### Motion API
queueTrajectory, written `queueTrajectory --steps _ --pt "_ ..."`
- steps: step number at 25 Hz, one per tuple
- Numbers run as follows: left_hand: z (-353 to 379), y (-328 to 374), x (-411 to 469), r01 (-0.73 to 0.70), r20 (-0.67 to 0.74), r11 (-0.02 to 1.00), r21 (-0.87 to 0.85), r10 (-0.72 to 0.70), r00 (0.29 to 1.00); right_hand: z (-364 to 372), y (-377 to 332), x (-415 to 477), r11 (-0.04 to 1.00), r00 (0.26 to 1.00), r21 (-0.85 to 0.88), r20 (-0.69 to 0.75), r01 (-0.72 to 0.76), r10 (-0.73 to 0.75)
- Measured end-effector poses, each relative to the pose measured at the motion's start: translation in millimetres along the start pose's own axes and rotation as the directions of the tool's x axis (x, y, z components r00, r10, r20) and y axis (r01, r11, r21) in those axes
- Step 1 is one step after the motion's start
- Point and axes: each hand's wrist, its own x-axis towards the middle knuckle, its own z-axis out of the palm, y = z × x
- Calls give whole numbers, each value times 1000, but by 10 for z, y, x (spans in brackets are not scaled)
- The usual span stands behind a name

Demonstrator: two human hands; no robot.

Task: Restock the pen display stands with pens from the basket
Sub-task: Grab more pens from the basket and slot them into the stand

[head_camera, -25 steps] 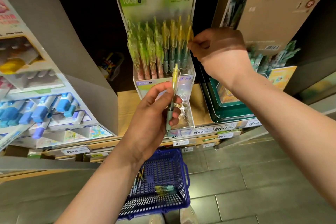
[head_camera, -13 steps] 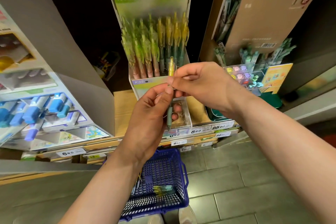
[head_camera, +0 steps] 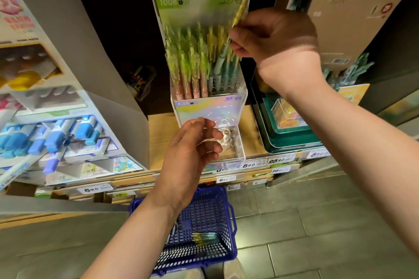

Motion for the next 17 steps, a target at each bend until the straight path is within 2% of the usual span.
queueTrajectory --steps 9,13,14,17 --pt "-95 -24 -19 22 -60 1000 -15 -23 998 111 24 32 946 994 -306 51 109 -99" --pt "-113 -36 -16 35 -75 999 -24 -36 997 175 184 -22 839 979 -513 178 180 -101" --pt "-120 -35 -16 36 -77 999 -24 -38 996 195 243 -46 829 976 -526 190 190 -103" --pt "-132 -37 -16 37 -81 999 -18 -39 996 224 380 -83 884 984 -437 133 164 -117"
